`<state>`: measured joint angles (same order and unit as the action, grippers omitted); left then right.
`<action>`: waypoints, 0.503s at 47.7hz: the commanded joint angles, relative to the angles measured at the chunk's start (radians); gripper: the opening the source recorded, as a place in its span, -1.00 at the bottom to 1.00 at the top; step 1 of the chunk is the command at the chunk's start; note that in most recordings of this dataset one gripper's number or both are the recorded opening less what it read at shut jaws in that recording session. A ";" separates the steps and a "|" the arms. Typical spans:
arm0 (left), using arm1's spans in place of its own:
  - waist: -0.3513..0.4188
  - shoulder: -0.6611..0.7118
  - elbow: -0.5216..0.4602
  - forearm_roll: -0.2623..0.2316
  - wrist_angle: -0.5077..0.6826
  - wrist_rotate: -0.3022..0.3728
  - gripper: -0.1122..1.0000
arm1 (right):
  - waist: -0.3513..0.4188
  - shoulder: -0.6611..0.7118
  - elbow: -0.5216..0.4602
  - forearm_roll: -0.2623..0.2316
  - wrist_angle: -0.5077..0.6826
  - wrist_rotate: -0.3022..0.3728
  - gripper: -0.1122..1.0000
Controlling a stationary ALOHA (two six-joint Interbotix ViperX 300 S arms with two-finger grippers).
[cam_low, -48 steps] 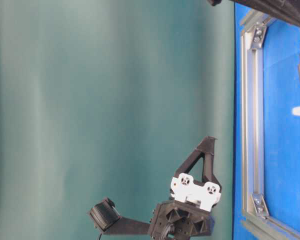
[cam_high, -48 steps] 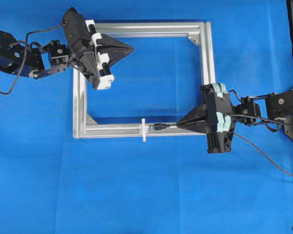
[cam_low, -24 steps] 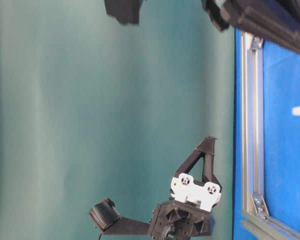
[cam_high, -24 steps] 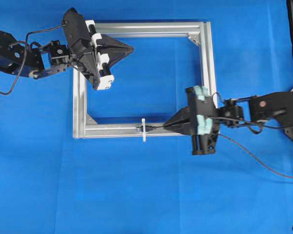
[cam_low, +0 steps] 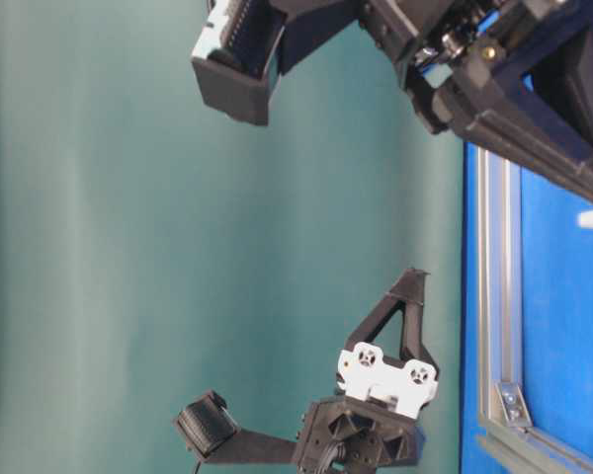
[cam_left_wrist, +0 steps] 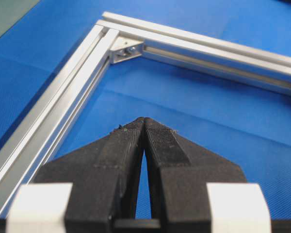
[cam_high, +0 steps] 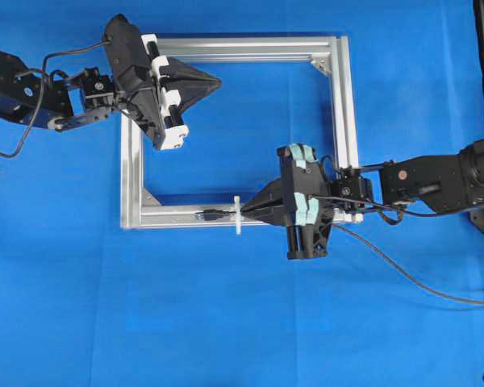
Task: Insert the wire through the string loop located in the center.
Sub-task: 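Push the USB plug leftward through the white zip-tie loop with the right gripper, then move the open left gripper to the plug emerging left of the loop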
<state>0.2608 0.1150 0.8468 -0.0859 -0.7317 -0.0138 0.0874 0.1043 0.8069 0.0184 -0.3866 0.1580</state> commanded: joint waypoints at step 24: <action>-0.080 -0.061 0.021 0.002 0.006 -0.002 -0.80 | 0.002 -0.008 -0.015 0.000 -0.009 0.000 -0.85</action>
<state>0.2132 0.0905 0.8652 -0.0859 -0.7271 -0.0153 0.0874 0.1074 0.8053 0.0184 -0.3866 0.1580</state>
